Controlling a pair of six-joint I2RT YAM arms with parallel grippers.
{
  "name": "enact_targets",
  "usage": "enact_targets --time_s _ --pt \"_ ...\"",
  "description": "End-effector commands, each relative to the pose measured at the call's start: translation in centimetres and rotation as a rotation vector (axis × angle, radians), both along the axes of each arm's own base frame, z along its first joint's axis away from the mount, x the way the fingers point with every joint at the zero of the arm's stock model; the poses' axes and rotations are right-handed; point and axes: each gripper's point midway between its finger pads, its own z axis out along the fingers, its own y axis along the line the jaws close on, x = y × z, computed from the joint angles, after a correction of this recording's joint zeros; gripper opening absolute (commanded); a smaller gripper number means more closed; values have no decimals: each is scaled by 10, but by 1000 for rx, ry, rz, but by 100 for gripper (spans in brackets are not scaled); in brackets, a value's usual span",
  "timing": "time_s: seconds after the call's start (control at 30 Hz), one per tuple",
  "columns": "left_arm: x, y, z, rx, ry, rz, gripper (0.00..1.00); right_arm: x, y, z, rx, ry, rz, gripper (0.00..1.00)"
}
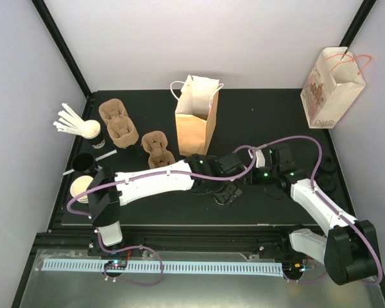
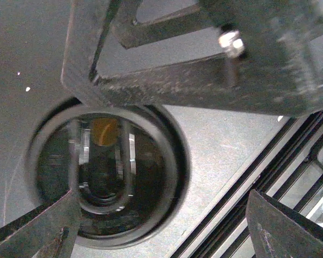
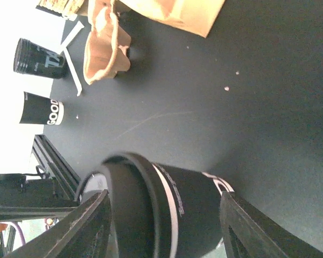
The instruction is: Pack the takeout coffee
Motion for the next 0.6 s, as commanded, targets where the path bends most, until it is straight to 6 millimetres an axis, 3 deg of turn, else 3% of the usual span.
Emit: enact_targets --time_s 0.0,0.27,0.57 --pt "0 -5 13 33 -63 21 87 -5 -3 -9 -7 6 1 58" --pt "9 7 0 136 -96 96 88 -7 -1 -10 5 9 8 58" --pt "14 8 5 132 -114 126 87 -8 -2 -11 -1 7 11 58"
